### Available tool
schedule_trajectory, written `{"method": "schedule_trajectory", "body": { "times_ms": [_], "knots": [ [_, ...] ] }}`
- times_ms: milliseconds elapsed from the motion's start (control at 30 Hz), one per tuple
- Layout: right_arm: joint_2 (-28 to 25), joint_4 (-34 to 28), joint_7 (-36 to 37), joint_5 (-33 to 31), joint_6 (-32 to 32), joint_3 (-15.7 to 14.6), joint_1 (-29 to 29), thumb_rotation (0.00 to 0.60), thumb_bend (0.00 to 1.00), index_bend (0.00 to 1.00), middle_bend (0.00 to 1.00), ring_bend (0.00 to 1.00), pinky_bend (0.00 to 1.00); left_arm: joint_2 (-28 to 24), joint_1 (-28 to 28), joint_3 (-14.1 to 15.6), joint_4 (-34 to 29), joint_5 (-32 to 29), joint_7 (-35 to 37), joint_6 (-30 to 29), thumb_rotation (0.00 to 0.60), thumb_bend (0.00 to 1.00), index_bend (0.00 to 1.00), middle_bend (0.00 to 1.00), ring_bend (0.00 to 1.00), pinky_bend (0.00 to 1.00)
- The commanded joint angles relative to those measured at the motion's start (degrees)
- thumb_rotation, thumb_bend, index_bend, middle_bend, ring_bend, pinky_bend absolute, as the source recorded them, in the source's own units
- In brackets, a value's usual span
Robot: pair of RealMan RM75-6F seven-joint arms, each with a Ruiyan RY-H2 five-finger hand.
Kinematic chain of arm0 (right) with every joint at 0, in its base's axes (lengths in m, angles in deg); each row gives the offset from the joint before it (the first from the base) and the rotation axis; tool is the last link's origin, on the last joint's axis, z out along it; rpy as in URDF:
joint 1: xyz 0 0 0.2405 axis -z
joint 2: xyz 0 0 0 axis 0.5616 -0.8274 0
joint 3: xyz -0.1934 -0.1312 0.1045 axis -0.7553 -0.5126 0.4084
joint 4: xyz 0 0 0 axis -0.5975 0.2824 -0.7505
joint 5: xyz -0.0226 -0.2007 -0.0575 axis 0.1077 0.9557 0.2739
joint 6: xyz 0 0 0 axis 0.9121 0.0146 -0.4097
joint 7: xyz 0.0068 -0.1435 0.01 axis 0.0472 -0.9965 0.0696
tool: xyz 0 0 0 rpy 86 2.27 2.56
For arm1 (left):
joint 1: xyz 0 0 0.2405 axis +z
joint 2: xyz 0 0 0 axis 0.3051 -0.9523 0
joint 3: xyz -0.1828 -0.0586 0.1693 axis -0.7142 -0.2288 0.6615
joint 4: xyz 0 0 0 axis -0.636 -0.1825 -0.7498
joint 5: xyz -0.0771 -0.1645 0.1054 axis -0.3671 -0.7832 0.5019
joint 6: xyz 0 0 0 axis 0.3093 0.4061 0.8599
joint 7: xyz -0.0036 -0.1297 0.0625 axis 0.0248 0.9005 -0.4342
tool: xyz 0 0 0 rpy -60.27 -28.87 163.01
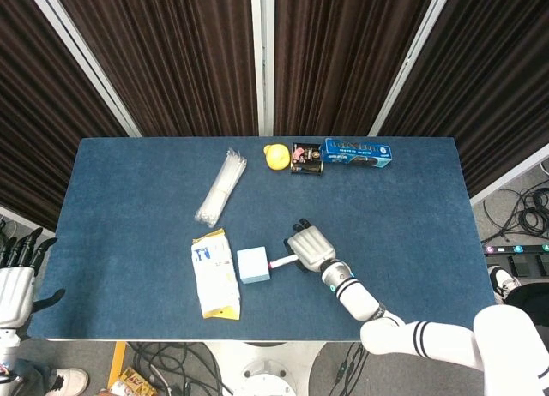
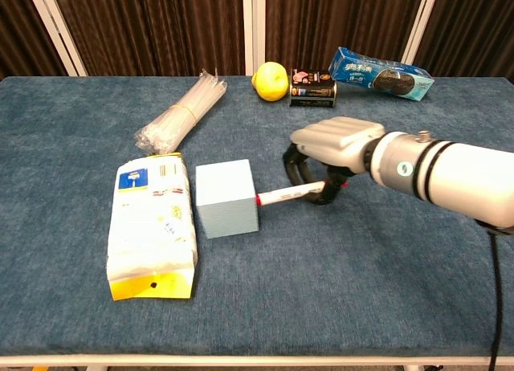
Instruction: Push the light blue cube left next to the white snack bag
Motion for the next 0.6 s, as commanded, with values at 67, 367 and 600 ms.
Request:
{"method": "schedule_trajectory", "body": {
  "times_ms": [67,367,600],
  "knots": [
    [1.66,0.79,-1.08,-1.39,-0.06,0.25,-1.74,0.6,0.48,0.65,0.58,0.19,0.13,-0.14,0.18,0.04,-0.02,-0.2,0.0,-0.02,0.6,0.05,0.22,0.15,0.12,0.1],
    [-3.88,-2.03,-0.3,-0.86,-4.07,-3.0,0.78,0.6,0.48,0.65,0.58,0.19,0.13,0.05,0.15,-0.1,0.46,-0.08,0.6,0.02,0.6,0.05,0.22,0.15,0.12,0.1],
    [-11.01,-2.98,-0.1,-2.65,-7.04,-6.26,4.81,0.6,0.43,0.59,0.53,0.16,0.12,0.35,-0.53,-0.3,0.49,0.57,0.46,0.43,0.6,0.05,0.22,0.15,0.12,0.1]
  ]
}}
